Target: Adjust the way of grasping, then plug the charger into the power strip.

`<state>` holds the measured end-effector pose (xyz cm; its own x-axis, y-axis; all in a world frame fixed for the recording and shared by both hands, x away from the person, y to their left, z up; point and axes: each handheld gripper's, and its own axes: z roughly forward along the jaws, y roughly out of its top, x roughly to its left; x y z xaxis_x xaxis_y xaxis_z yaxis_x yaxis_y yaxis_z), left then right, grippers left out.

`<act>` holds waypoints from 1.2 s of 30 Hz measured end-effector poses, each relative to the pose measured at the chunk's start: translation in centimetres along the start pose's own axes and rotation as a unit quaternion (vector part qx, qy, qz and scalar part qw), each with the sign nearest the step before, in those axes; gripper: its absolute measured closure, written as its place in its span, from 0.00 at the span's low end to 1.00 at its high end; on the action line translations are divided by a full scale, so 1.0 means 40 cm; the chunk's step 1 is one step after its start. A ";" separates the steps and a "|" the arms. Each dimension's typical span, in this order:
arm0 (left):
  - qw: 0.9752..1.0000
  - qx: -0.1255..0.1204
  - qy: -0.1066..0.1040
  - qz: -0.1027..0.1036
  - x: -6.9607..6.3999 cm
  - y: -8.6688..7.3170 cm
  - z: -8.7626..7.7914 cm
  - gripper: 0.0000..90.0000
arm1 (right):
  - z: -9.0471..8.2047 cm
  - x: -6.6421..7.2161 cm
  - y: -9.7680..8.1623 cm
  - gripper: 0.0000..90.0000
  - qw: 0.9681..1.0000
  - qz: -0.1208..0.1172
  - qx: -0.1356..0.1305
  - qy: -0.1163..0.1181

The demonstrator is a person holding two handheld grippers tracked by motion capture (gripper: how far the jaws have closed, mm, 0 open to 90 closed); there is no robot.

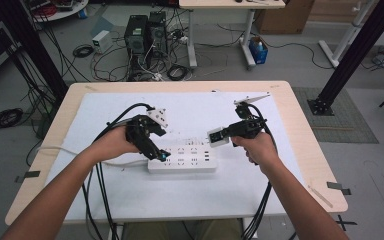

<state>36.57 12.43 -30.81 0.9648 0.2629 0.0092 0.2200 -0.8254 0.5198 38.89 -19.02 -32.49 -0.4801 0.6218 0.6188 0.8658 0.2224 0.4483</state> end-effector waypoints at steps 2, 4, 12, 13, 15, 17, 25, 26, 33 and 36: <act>1.000 0.006 0.002 -0.006 0.003 -0.009 -0.005 0.24 | -0.006 0.003 0.000 0.69 1.000 -0.012 0.008 -0.012; 0.999 0.022 0.013 -0.029 0.019 -0.054 -0.026 0.24 | -0.035 0.016 0.009 0.69 0.996 -0.044 0.029 -0.068; 0.994 0.064 0.048 -0.071 0.039 -0.137 -0.075 0.24 | -0.075 0.031 0.035 0.69 0.982 -0.118 0.071 -0.127; 0.993 0.068 0.051 -0.079 0.041 -0.143 -0.082 0.24 | -0.077 0.033 0.036 0.69 0.981 -0.127 0.075 -0.129; 0.992 0.073 0.056 -0.082 0.046 -0.154 -0.095 0.24 | -0.079 0.038 0.038 0.69 0.976 -0.145 0.081 -0.139; 0.992 0.075 0.061 -0.081 0.049 -0.163 -0.106 0.24 | -0.077 0.041 0.037 0.69 0.970 -0.167 0.093 -0.150; 0.991 0.093 0.068 -0.067 0.053 -0.184 -0.122 0.24 | -0.074 0.057 0.027 0.69 0.962 -0.215 0.094 -0.139; 0.991 0.092 0.072 -0.066 0.052 -0.185 -0.124 0.24 | -0.074 0.060 0.029 0.69 0.962 -0.218 0.090 -0.138; 0.990 0.089 0.085 -0.069 0.054 -0.185 -0.146 0.24 | -0.059 0.081 0.038 0.69 0.954 -0.250 0.098 -0.131; 0.989 0.111 0.077 -0.067 0.062 -0.191 -0.150 0.24 | -0.044 0.089 0.047 0.69 0.952 -0.256 0.108 -0.128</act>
<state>36.40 22.38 -29.64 0.8954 0.4358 0.0916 0.3869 -0.8631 0.3247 38.57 -17.73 -28.31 -0.8203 0.5475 0.1654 0.5504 0.6769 0.4888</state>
